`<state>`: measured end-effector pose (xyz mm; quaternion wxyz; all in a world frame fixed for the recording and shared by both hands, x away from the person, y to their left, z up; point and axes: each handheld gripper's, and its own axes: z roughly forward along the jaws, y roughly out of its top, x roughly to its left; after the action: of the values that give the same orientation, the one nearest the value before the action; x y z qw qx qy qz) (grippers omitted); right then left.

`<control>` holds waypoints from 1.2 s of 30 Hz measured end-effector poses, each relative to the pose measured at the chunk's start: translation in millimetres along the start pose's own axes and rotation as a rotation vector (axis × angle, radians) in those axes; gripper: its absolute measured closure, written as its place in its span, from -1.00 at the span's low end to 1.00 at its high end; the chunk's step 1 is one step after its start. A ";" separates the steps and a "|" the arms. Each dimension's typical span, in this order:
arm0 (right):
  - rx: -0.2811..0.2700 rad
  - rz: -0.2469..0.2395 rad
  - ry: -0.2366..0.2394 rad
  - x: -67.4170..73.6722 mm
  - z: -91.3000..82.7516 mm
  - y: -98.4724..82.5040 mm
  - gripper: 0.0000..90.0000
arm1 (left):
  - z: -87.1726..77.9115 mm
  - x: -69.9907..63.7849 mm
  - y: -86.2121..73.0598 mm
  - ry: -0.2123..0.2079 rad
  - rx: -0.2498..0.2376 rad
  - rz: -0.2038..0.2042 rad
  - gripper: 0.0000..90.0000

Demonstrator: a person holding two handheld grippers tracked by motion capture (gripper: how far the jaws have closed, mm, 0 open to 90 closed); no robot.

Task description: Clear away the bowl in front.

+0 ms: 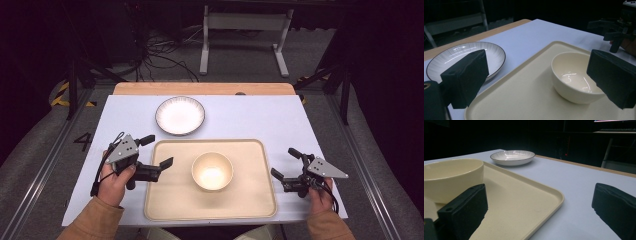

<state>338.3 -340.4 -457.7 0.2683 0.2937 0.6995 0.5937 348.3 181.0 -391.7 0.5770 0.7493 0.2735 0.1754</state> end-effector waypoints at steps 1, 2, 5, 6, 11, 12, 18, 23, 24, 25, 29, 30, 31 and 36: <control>0.000 0.000 0.000 0.0 0.0 0.0 -0.99 | -2.1 1.3 -2.6 0.000 -0.002 -0.004 -0.89; 0.000 0.001 0.000 -0.1 0.0 0.0 -0.99 | -3.8 2.3 -4.8 0.003 -0.007 -0.005 -0.90; 0.000 -0.002 0.001 0.1 0.0 0.0 -0.99 | -9.6 5.7 -11.5 0.006 -0.010 -0.012 -0.90; 0.000 -0.001 0.002 0.1 0.0 0.0 -0.99 | -11.9 7.4 -13.3 0.010 -0.005 -0.004 -0.90; 0.000 -0.002 0.002 0.3 -0.2 -0.1 -0.99 | -18.9 11.7 -21.8 0.017 -0.020 -0.021 -0.90; 0.000 -0.004 0.003 0.3 -0.1 -0.1 -0.99 | -20.6 12.9 -24.0 0.022 -0.022 -0.022 -0.90; 0.000 -0.002 0.001 0.4 -0.2 -0.1 -0.99 | -28.4 17.6 -39.4 0.052 -0.023 -0.033 -0.90; -0.002 -0.003 0.001 0.3 -0.4 -0.1 -0.99 | -33.4 22.5 -53.1 0.074 -0.007 -0.040 -0.90; -0.002 -0.003 0.001 0.3 -0.4 -0.1 -0.99 | -33.4 22.5 -53.1 0.074 -0.007 -0.040 -0.90; -0.002 -0.002 0.001 0.3 -0.5 -0.2 -0.99 | -33.8 23.1 -54.5 0.076 -0.005 -0.039 -0.90; -0.002 -0.004 0.001 0.4 -0.5 -0.2 -0.99 | -35.3 26.9 -62.6 0.085 0.001 -0.043 -0.90; -0.002 -0.004 0.001 0.4 -0.5 -0.2 -0.99 | -35.3 26.9 -62.6 0.085 0.001 -0.043 -0.90; -0.003 -0.004 0.001 0.4 -0.5 -0.2 -0.99 | -35.4 27.6 -64.1 0.092 0.000 -0.041 -0.90; -0.004 -0.003 0.002 0.3 -0.6 -0.2 -0.99 | -35.5 29.9 -71.0 0.095 0.003 -0.038 -0.90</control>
<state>337.6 -340.7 -457.8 0.2690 0.2916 0.6990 0.5950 336.6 239.7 -451.9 0.5655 0.7356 0.3149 0.1995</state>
